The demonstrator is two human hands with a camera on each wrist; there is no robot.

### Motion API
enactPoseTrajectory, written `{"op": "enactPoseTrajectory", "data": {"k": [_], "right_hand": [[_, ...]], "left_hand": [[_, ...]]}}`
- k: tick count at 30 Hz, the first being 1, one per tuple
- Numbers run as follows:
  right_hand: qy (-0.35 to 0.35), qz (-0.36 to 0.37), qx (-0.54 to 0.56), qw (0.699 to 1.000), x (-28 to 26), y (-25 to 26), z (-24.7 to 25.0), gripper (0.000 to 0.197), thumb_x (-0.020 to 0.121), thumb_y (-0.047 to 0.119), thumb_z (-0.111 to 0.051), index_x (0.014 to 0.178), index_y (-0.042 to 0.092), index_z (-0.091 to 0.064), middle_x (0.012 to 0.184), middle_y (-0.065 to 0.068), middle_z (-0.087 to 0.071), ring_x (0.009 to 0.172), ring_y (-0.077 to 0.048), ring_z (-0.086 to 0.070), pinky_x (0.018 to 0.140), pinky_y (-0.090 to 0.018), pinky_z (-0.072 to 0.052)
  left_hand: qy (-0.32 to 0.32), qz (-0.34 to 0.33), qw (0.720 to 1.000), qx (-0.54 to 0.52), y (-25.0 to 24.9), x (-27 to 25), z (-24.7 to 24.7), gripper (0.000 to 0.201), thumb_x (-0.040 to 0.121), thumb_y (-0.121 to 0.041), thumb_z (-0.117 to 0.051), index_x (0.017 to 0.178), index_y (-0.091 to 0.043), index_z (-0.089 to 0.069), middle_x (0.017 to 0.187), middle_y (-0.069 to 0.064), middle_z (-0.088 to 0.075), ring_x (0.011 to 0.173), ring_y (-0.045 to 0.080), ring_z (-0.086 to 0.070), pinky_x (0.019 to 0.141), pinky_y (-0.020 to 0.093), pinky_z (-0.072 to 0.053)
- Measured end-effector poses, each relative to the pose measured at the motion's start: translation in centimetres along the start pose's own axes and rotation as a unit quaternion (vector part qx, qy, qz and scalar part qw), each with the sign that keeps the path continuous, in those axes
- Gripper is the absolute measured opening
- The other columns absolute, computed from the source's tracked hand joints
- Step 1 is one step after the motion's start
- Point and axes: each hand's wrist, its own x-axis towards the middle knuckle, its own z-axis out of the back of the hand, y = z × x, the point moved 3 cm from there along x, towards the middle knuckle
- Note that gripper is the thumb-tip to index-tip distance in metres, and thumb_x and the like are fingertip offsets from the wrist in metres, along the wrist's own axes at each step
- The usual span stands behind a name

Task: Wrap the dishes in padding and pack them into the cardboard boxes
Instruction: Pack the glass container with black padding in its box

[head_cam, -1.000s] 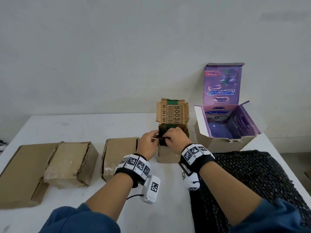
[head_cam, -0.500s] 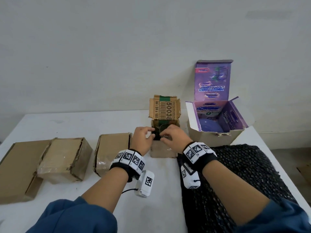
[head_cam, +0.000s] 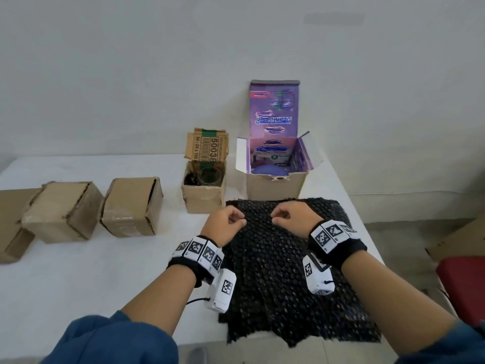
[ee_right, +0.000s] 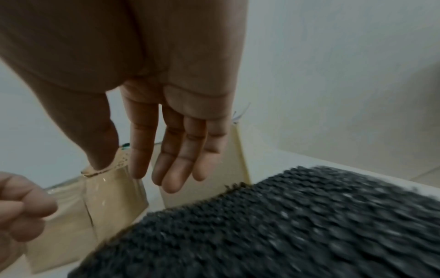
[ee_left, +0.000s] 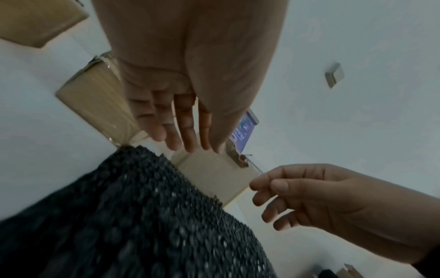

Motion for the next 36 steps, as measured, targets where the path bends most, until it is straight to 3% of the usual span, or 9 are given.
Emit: {"op": "enactPoseTrajectory", "data": {"k": [9, 14, 18, 21, 24, 26, 29, 33, 36], "right_hand": [[0.060, -0.093, -0.033, 0.993, -5.9, -6.9, -4.7, 0.038, 0.076, 0.052, -0.069, 0.092, 0.020, -0.056, 0.099, -0.003, -0.058, 0.098, -0.022, -0.056, 0.081, -0.029, -0.045], [0.034, -0.094, -0.160, 0.982, -7.9, -5.5, -7.9, 0.086, 0.060, 0.081, -0.059, 0.120, 0.021, -0.045, 0.124, -0.007, -0.041, 0.118, -0.029, -0.040, 0.096, -0.042, -0.043], [-0.017, -0.108, -0.204, 0.973, -7.9, -5.0, -9.1, 0.076, 0.070, 0.067, -0.062, 0.124, 0.018, -0.041, 0.130, -0.009, -0.040, 0.122, -0.030, -0.038, 0.098, -0.041, -0.039], [-0.045, -0.102, -0.113, 0.987, -7.3, -5.8, -8.1, 0.048, 0.083, 0.049, -0.061, 0.116, 0.016, -0.050, 0.122, -0.009, -0.051, 0.116, -0.030, -0.045, 0.093, -0.038, -0.042], [-0.074, -0.106, 0.115, 0.985, -6.9, -6.9, -5.9, 0.038, 0.088, 0.035, -0.062, 0.114, 0.009, -0.055, 0.112, -0.008, -0.062, 0.109, -0.027, -0.056, 0.088, -0.030, -0.041], [-0.075, -0.127, 0.261, 0.954, -6.6, -8.1, -5.3, 0.046, 0.086, 0.033, -0.065, 0.121, 0.008, -0.049, 0.112, -0.004, -0.062, 0.108, -0.023, -0.058, 0.093, -0.030, -0.043], [-0.073, -0.133, 0.390, 0.908, -6.2, -10.3, -5.2, 0.069, 0.069, 0.053, -0.068, 0.121, 0.012, -0.048, 0.115, -0.008, -0.065, 0.108, -0.024, -0.061, 0.101, -0.047, -0.044], [-0.022, -0.108, 0.485, 0.868, -6.6, -10.9, -4.6, 0.015, 0.091, 0.020, -0.059, 0.104, 0.018, -0.064, 0.106, -0.007, -0.070, 0.100, -0.022, -0.064, 0.097, -0.042, -0.048], [-0.071, -0.143, 0.457, 0.875, -6.5, -12.6, -4.2, 0.015, 0.092, 0.010, -0.054, 0.104, 0.013, -0.064, 0.111, -0.014, -0.067, 0.104, -0.028, -0.062, 0.100, -0.045, -0.046]], "left_hand": [[0.040, 0.124, 0.986, 0.108, 0.2, -4.9, -7.4, 0.024, 0.083, -0.038, -0.066, 0.097, -0.018, -0.063, 0.084, -0.003, -0.063, 0.085, 0.016, -0.061, 0.077, 0.027, -0.047], [0.023, 0.134, 0.988, 0.072, -0.1, -5.7, -8.9, 0.023, 0.087, -0.036, -0.062, 0.101, -0.019, -0.062, 0.086, -0.003, -0.064, 0.086, 0.017, -0.063, 0.079, 0.027, -0.047], [0.010, 0.128, 0.992, -0.021, -0.6, -5.9, -9.0, 0.013, 0.091, -0.033, -0.055, 0.093, -0.021, -0.062, 0.089, 0.000, -0.070, 0.077, 0.017, -0.067, 0.078, 0.029, -0.052], [-0.027, 0.109, 0.991, -0.077, -1.6, -5.7, -8.7, 0.014, 0.094, -0.028, -0.051, 0.095, -0.018, -0.061, 0.091, 0.001, -0.070, 0.071, 0.012, -0.065, 0.067, 0.019, -0.049], [-0.040, 0.113, 0.984, -0.135, -2.3, -5.0, -9.0, 0.021, 0.093, -0.030, -0.054, 0.108, -0.015, -0.056, 0.092, 0.000, -0.065, 0.076, 0.010, -0.065, 0.075, 0.031, -0.056], [-0.009, 0.149, 0.975, -0.167, -2.8, -4.4, -9.9, 0.034, 0.091, -0.035, -0.058, 0.116, -0.015, -0.049, 0.098, 0.002, -0.061, 0.086, 0.015, -0.066, 0.078, 0.035, -0.057], [0.062, 0.218, 0.946, -0.232, -4.1, -3.6, -11.9, 0.048, 0.088, -0.041, -0.060, 0.124, -0.016, -0.040, 0.115, 0.009, -0.057, 0.093, 0.020, -0.064, 0.073, 0.031, -0.056], [0.113, 0.250, 0.905, -0.326, -5.3, -3.0, -14.0, 0.018, 0.091, -0.030, -0.060, 0.102, -0.020, -0.050, 0.111, 0.006, -0.060, 0.096, 0.021, -0.061, 0.080, 0.031, -0.054], [0.087, 0.234, 0.916, -0.314, -4.9, -2.3, -14.5, 0.006, 0.089, -0.020, -0.064, 0.088, -0.018, -0.058, 0.107, 0.010, -0.064, 0.094, 0.023, -0.063, 0.078, 0.034, -0.054]]}}
